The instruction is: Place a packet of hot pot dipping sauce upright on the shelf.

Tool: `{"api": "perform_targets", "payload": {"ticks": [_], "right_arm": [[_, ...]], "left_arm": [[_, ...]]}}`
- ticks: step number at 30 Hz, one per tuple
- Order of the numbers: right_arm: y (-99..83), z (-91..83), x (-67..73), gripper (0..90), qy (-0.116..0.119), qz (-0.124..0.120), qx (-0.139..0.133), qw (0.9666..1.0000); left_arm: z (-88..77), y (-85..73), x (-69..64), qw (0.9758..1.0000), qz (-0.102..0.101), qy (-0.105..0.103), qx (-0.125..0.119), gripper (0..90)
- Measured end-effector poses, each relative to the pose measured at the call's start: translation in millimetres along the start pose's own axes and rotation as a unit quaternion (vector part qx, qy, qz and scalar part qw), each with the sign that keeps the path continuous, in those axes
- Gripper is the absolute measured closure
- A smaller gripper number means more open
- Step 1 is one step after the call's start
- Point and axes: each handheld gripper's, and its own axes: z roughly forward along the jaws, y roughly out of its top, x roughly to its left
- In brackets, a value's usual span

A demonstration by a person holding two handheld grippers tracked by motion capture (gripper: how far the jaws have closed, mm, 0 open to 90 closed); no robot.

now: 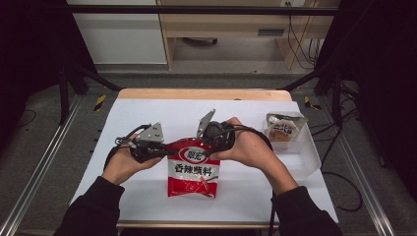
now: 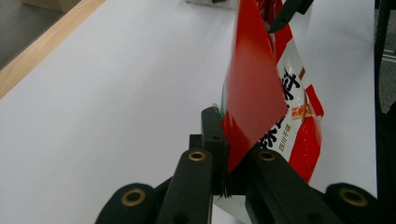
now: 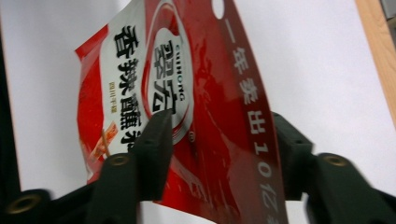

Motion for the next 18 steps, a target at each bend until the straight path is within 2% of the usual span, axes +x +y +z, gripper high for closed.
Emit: {"api": "perform_targets", "payload": {"ticks": [1,3,8,18], "right_arm": [[1.2,-0.2,0.2,56.1,0.003,-0.004,0.006,1.0000],[1.6,-0.2,0.3,57.3,0.007,-0.004,0.008,0.9999],[7.0,-0.8,1.8,70.0,0.018,-0.020,0.022,0.9994],[9.2,-0.1,1.9,84.7,0.018,-0.019,0.038,0.9989]], "left_arm": [[0.0,0.1,0.0,1.0000,0.001,-0.001,0.000,89.8],[-0.3,0.4,0.0,1.0000,0.001,0.000,0.000,89.8],[-1.0,1.4,-0.1,1.0000,0.000,0.001,-0.004,89.8],[-0.7,2.2,0.4,1.0000,0.000,0.001,-0.001,89.8]]}}
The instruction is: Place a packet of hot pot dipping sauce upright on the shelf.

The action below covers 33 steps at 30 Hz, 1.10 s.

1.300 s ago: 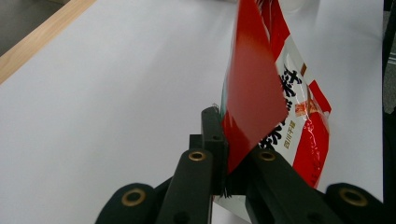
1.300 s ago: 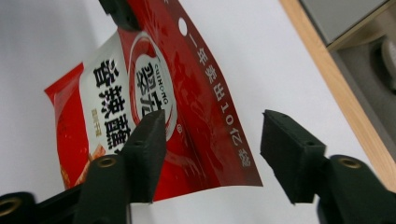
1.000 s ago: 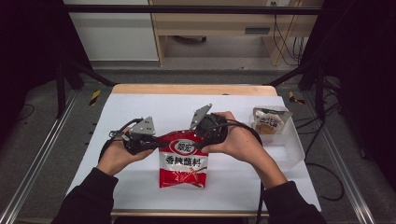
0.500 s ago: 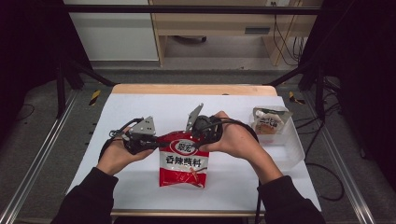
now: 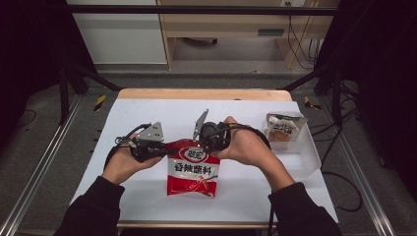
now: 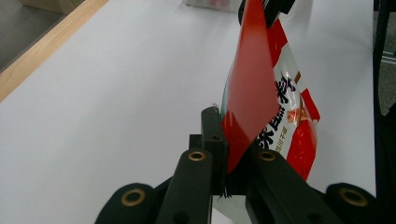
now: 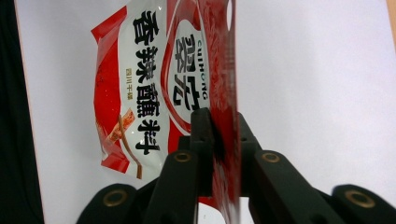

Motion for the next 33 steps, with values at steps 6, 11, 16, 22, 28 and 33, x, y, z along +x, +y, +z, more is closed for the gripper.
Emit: {"api": "perform_targets", "payload": {"ticks": [6,11,16,22,28,33], "right_arm": [[-0.5,0.2,-0.4,88.2,0.005,0.004,0.005,1.0000],[-1.7,-0.1,-0.8,88.7,0.005,0.007,0.000,1.0000],[-2.4,-0.3,-0.6,89.0,0.006,0.007,-0.003,1.0000],[-4.0,-0.6,-1.7,89.1,0.007,0.009,-0.008,0.9999],[-7.4,-7.0,-3.6,89.5,0.011,0.014,-0.018,0.9997],[-12.9,-18.3,-7.6,89.6,0.007,0.021,-0.035,0.9991]], "left_arm": [[1.5,0.3,0.3,1.0000,-0.005,0.001,-0.002,89.6],[1.9,0.2,0.2,1.0000,-0.005,0.002,-0.003,89.4],[1.8,-0.1,0.5,1.0000,-0.007,0.001,-0.005,89.1],[2.7,0.4,0.5,0.9999,-0.008,0.003,-0.006,88.8],[-3.7,-4.1,0.4,0.9984,-0.030,0.033,-0.034,64.5],[-18.7,-17.3,-1.2,0.9925,-0.067,0.082,-0.061,40.6]]}}
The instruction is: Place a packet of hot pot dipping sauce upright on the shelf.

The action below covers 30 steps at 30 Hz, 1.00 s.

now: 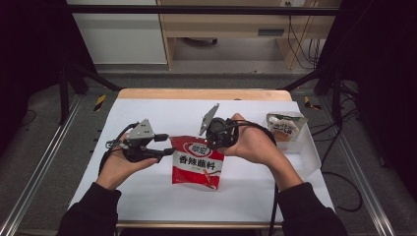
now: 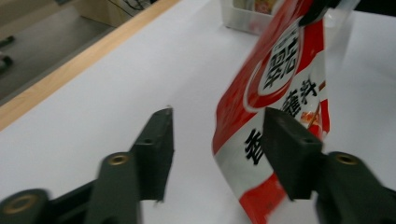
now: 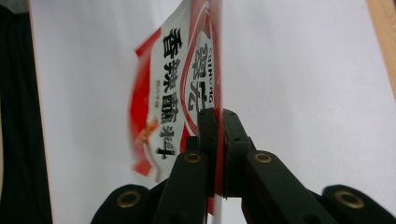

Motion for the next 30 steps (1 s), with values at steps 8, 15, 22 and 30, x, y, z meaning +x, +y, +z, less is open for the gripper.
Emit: {"api": "perform_targets", "payload": {"ticks": [8,15,22,30], "right_arm": [[-3.5,-27.3,-5.8,89.7,-0.031,0.007,-0.016,0.9994],[-8.9,-48.7,-18.0,89.7,-0.059,0.039,-0.023,0.9972],[-19.9,-67.5,-26.9,89.8,-0.067,0.064,-0.018,0.9955],[-35.6,-91.0,-35.0,89.7,-0.082,0.083,-0.005,0.9931]], "left_arm": [[-12.0,-51.7,-7.5,0.9978,-0.031,0.057,0.012,25.5],[-3.7,-89.9,1.1,0.9949,-0.068,0.062,0.040,14.6],[-1.3,-112.0,11.3,0.9899,-0.104,0.079,0.055,10.3],[-1.4,-117.7,17.0,0.9872,-0.109,0.098,0.063,8.4]]}}
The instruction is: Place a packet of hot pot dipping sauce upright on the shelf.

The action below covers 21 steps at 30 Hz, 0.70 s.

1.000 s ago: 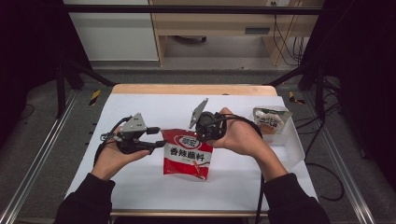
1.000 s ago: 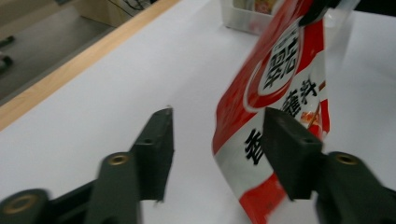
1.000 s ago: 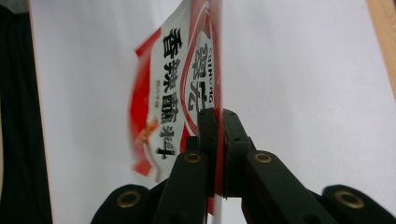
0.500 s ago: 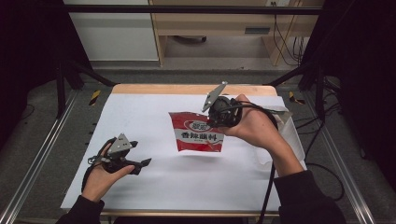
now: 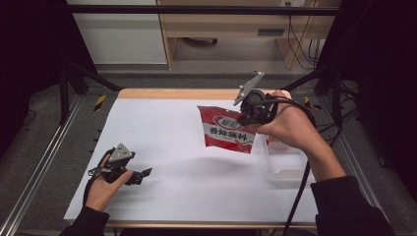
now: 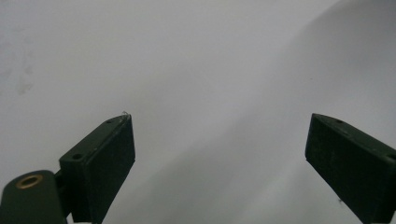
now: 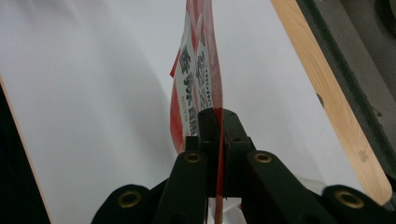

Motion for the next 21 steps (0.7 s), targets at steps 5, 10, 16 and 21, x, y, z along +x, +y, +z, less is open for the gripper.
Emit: {"api": "perform_targets", "payload": {"ticks": [5,10,16,21], "right_arm": [[-11.4,-14.4,-6.6,89.7,-0.007,0.017,-0.005,0.9998],[-25.1,-29.3,-10.1,89.8,-0.017,0.030,-0.013,0.9993],[-42.2,-44.4,-12.5,89.7,-0.029,0.045,-0.019,0.9984],[-58.2,-56.1,-14.3,89.7,-0.039,0.059,-0.022,0.9972]], "left_arm": [[0.2,0.1,0.2,1.0000,0.002,0.003,0.002,8.3],[0.9,-0.4,0.2,1.0000,0.003,0.004,0.006,8.3],[0.9,-0.2,-0.4,0.9999,0.007,0.008,0.007,8.3],[0.6,-0.3,0.0,0.9999,0.005,0.009,0.006,8.3]]}}
